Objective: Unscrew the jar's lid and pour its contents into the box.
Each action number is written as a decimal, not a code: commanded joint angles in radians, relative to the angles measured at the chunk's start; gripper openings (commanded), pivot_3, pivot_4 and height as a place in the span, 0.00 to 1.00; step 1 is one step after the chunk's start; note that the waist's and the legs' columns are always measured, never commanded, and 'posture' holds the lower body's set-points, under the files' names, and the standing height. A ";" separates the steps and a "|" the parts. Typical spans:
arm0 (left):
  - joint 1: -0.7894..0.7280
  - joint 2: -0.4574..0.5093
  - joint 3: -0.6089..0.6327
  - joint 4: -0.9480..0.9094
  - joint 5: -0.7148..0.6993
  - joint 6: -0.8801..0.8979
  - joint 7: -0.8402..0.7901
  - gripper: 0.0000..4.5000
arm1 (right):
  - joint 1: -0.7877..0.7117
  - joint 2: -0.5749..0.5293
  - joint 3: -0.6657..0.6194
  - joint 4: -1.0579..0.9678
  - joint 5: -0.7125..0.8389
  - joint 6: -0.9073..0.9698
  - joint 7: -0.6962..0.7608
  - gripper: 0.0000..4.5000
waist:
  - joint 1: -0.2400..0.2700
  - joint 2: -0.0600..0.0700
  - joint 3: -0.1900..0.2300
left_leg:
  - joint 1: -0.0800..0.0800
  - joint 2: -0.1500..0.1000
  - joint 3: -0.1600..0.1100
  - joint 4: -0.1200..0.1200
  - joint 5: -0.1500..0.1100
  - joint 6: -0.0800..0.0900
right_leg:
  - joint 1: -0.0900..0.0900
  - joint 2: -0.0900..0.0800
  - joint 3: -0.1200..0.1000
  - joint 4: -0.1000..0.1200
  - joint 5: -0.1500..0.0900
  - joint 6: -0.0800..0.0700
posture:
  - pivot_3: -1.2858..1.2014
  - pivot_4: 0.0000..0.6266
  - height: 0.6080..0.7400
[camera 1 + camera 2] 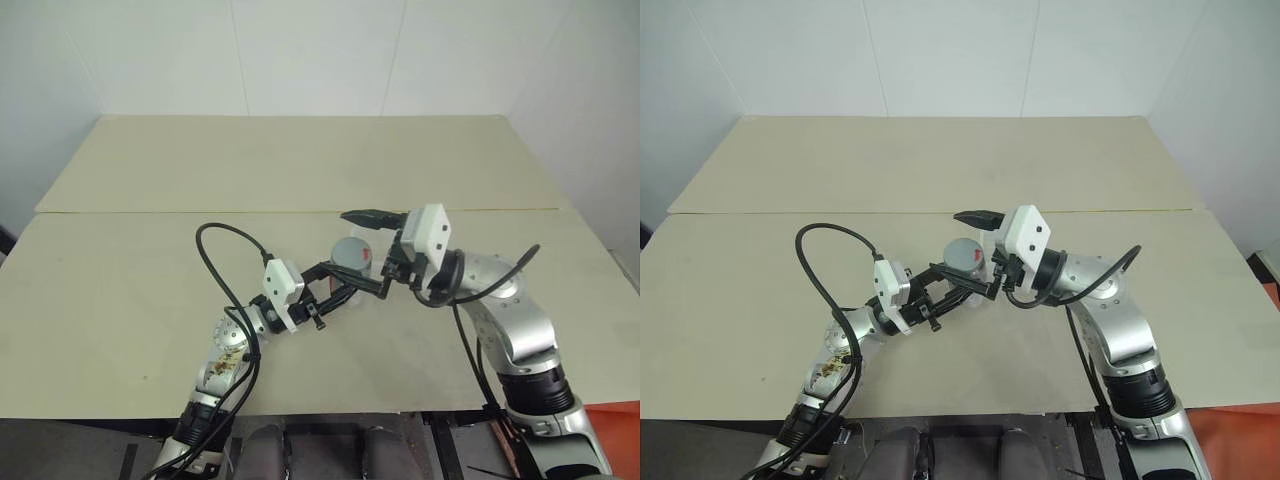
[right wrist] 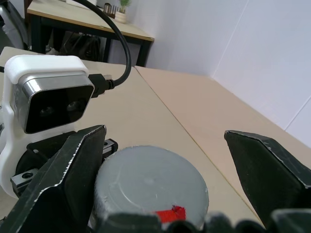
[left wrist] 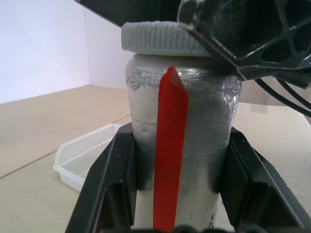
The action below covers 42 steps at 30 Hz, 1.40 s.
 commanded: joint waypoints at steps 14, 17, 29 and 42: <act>-0.013 -0.009 0.004 -0.023 -0.020 -0.027 -0.013 0.42 | 0.068 -0.094 -0.118 -0.025 0.062 -0.021 0.011 0.99 | 0.001 0.000 0.000 | 0.000 0.000 0.000 0.000 0.000 0.000 | 0.000 0.000 0.000 0.000 0.000 0.000 | 0.52 0.24 1.00; -0.009 -0.009 0.005 -0.026 -0.024 -0.027 -0.016 0.42 | 0.080 -0.107 -0.128 -0.025 0.064 -0.018 0.007 0.99 | 0.000 0.000 0.000 | 0.000 0.000 0.000 0.000 0.000 0.000 | 0.000 0.000 0.000 0.000 0.000 0.000 | 0.52 0.24 1.00; -0.006 -0.011 0.004 -0.023 -0.023 -0.031 -0.022 0.42 | 0.129 -0.160 -0.182 -0.027 0.090 -0.033 0.028 0.99 | 0.002 0.000 0.000 | 0.000 0.000 0.000 0.000 0.000 0.000 | 0.000 0.000 0.000 0.000 0.000 0.000 | 0.52 0.24 1.00; -0.004 -0.016 0.001 -0.021 -0.016 -0.034 -0.023 0.42 | 0.192 -0.201 -0.164 -0.147 0.170 -0.002 0.148 0.99 | 0.001 0.000 0.000 | 0.000 0.000 -0.001 0.000 0.000 0.000 | 0.001 0.000 0.000 -0.001 0.000 0.000 | 0.52 0.24 1.00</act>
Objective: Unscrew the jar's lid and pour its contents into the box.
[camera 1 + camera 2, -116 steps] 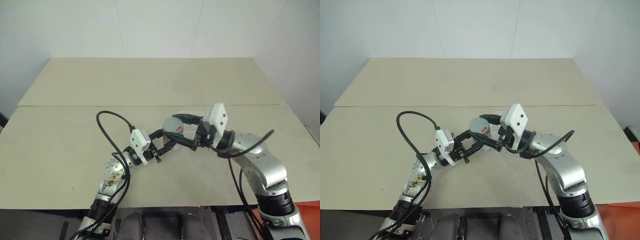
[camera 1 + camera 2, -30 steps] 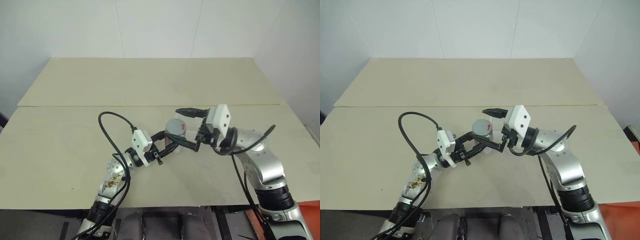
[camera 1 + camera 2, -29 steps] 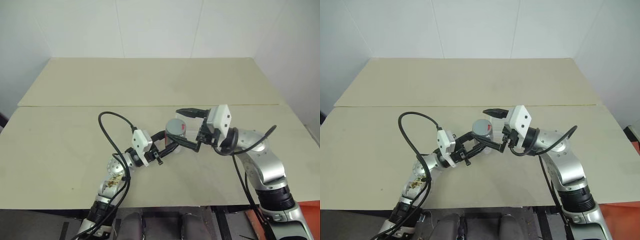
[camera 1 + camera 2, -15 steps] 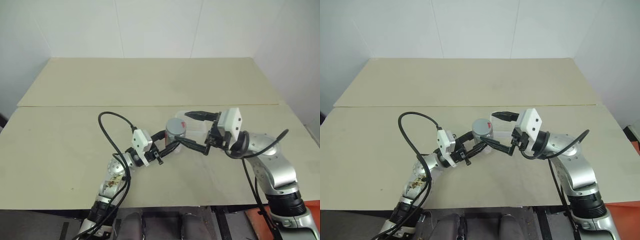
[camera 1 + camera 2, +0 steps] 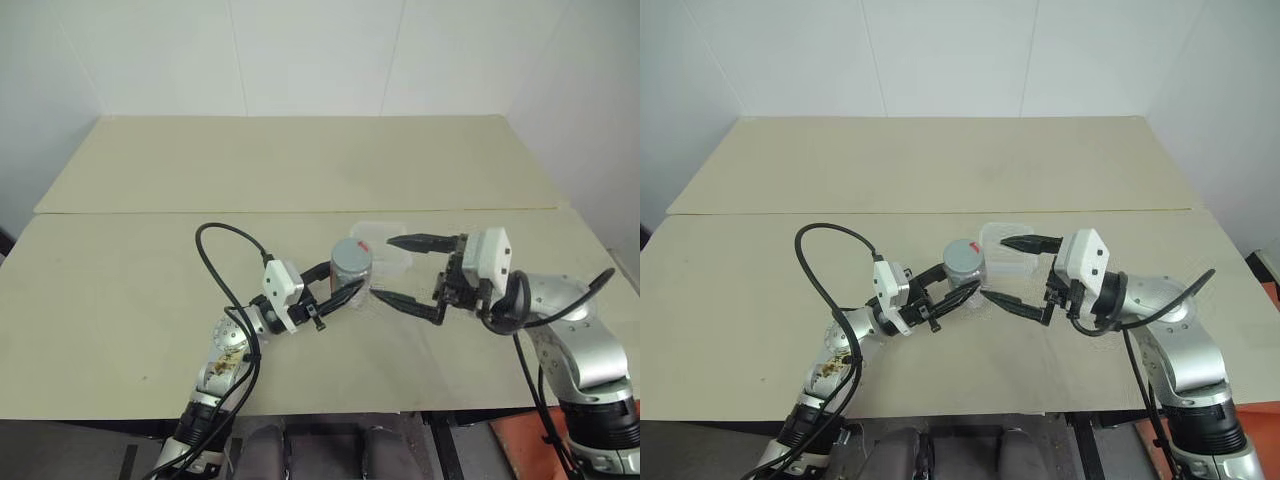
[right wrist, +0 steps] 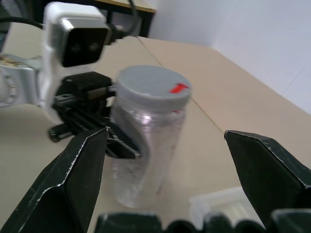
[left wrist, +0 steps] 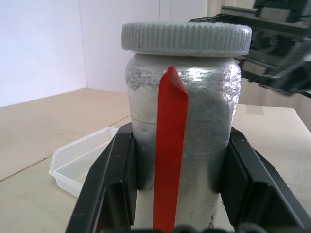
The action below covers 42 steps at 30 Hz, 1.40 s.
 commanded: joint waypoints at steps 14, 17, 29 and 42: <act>-0.007 -0.019 -0.011 -0.012 -0.001 -0.033 0.001 0.42 | -0.169 0.135 0.122 -0.043 -0.061 0.073 -0.173 0.99 | 0.001 0.000 0.000 | -0.001 0.000 0.000 0.000 0.000 0.000 | 0.000 0.000 0.000 0.000 0.000 0.000 | 0.52 0.24 1.00; -0.009 -0.021 -0.011 -0.008 0.001 -0.035 0.002 0.42 | -0.189 0.151 0.126 -0.033 -0.066 0.085 -0.188 0.99 | 0.000 0.000 0.000 | 0.000 0.000 0.000 0.000 0.000 0.000 | 0.000 0.000 0.000 0.000 0.000 0.000 | 0.52 0.24 1.00; -0.011 -0.024 -0.008 -0.002 0.002 -0.040 0.003 0.42 | -0.171 0.118 0.097 -0.019 -0.066 0.089 -0.180 0.99 | 0.000 0.000 0.000 | 0.000 0.000 0.000 0.000 0.000 0.000 | 0.000 0.000 0.000 0.000 0.000 0.000 | 0.52 0.24 1.00; -0.016 -0.020 -0.011 0.007 -0.003 -0.049 -0.001 0.42 | -0.127 0.056 0.031 -0.018 -0.055 0.070 -0.154 0.99 | 0.000 0.000 0.000 | 0.000 0.000 0.000 0.000 0.000 0.000 | 0.000 0.000 0.000 0.000 0.000 0.000 | 0.52 0.24 1.00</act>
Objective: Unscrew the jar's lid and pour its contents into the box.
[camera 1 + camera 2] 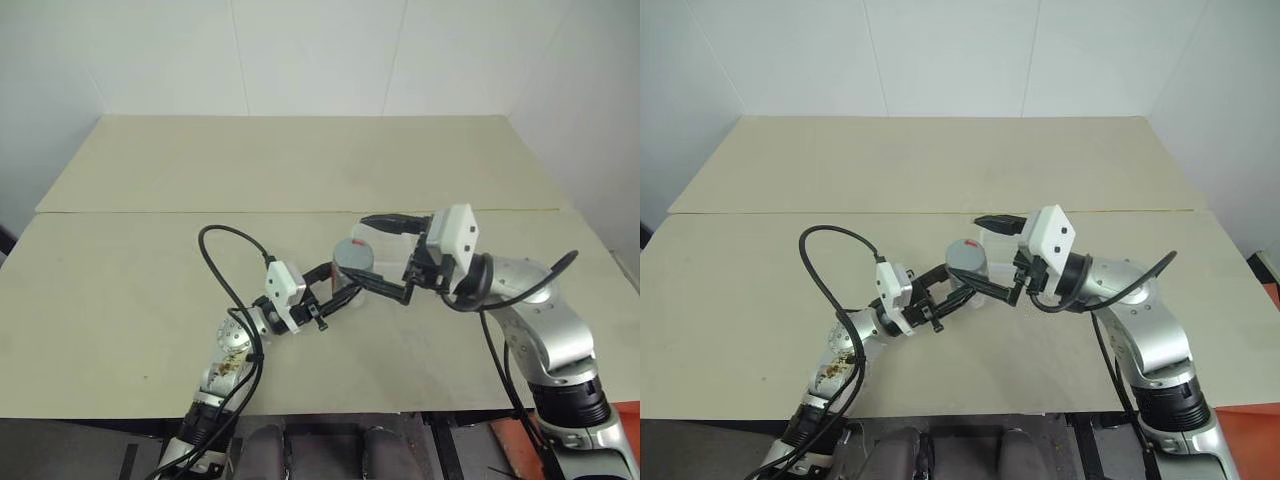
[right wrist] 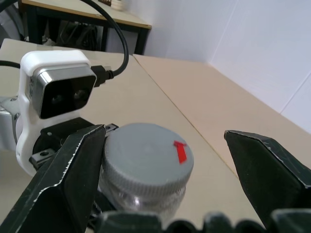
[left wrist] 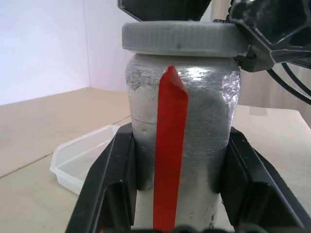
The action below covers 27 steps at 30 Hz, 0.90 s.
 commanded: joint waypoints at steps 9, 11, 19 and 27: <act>-0.021 -0.005 -0.005 -0.022 -0.008 -0.031 -0.009 0.42 | 0.033 -0.047 -0.087 -0.002 -0.008 -0.043 -0.010 0.99 | 0.000 0.000 0.000 | 0.000 0.000 0.000 0.000 0.000 0.000 | 0.000 0.000 0.000 0.000 0.000 0.000 | 0.52 0.24 1.00; -0.022 -0.005 -0.004 -0.021 -0.007 -0.032 -0.009 0.42 | 0.046 -0.054 -0.098 -0.005 -0.004 -0.049 -0.006 0.99 | 0.000 0.000 0.000 | 0.000 0.000 0.000 0.000 0.000 0.000 | 0.000 0.000 0.000 0.000 0.000 0.000 | 0.52 0.24 1.00; -0.021 -0.003 -0.004 -0.022 -0.006 -0.031 -0.009 0.42 | 0.083 -0.069 -0.145 -0.045 0.047 -0.055 0.028 0.99 | 0.000 0.000 0.000 | 0.000 0.000 0.000 0.000 0.000 0.000 | 0.000 0.000 0.000 0.000 0.000 0.000 | 0.52 0.24 1.00; -0.021 -0.003 -0.004 -0.022 -0.004 -0.032 -0.011 0.42 | 0.097 -0.064 -0.120 -0.090 0.092 -0.062 0.085 0.99 | 0.000 0.000 0.000 | 0.000 0.000 0.000 0.000 0.000 0.000 | 0.000 0.000 0.000 0.000 0.000 0.000 | 0.52 0.24 1.00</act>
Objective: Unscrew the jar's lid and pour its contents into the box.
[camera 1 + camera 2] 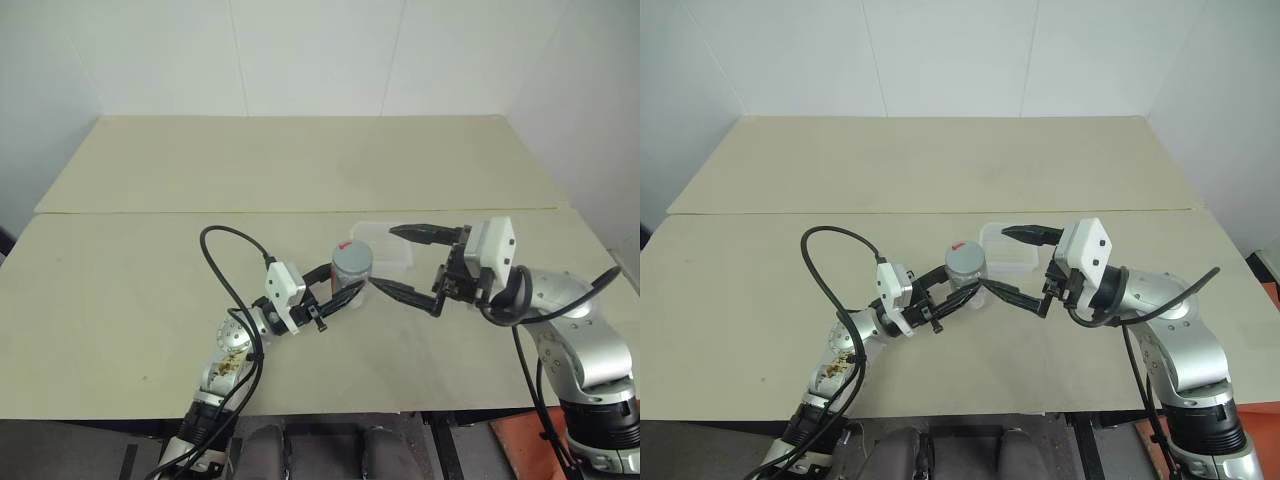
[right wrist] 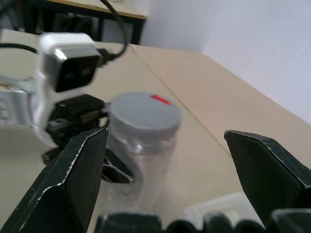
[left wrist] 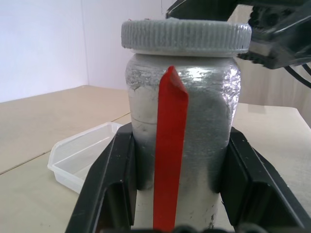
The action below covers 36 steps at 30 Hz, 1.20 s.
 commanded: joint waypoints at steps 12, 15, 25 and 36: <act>-0.027 -0.002 -0.004 -0.023 -0.001 -0.032 -0.007 0.42 | -0.131 0.114 0.121 0.024 -0.095 -0.041 -0.054 0.99 | 0.000 0.000 0.000 | 0.000 0.000 0.000 0.000 0.000 0.000 | 0.000 0.000 0.000 0.000 0.000 0.000 | 0.52 0.24 1.00; -0.029 -0.002 -0.004 -0.021 -0.001 -0.034 -0.008 0.42 | -0.155 0.131 0.137 0.046 -0.111 -0.035 -0.064 0.99 | 0.000 0.000 0.000 | 0.000 0.000 0.000 0.000 0.000 0.000 | 0.000 0.000 0.000 0.000 0.000 0.000 | 0.52 0.24 1.00; -0.022 0.002 0.001 -0.025 0.000 -0.038 -0.006 0.42 | -0.172 0.129 0.129 0.082 -0.114 -0.027 -0.067 0.99 | 0.000 0.000 0.000 | 0.000 0.000 0.000 0.000 0.000 0.000 | 0.000 0.000 0.000 0.000 0.000 0.000 | 0.52 0.24 1.00; -0.036 0.005 0.001 -0.011 -0.001 -0.043 -0.013 0.42 | -0.122 0.080 0.075 0.064 -0.104 -0.033 -0.066 0.99 | 0.000 0.000 0.000 | 0.000 0.000 0.000 0.000 0.000 0.000 | 0.000 0.000 0.000 0.000 0.000 0.000 | 0.52 0.24 1.00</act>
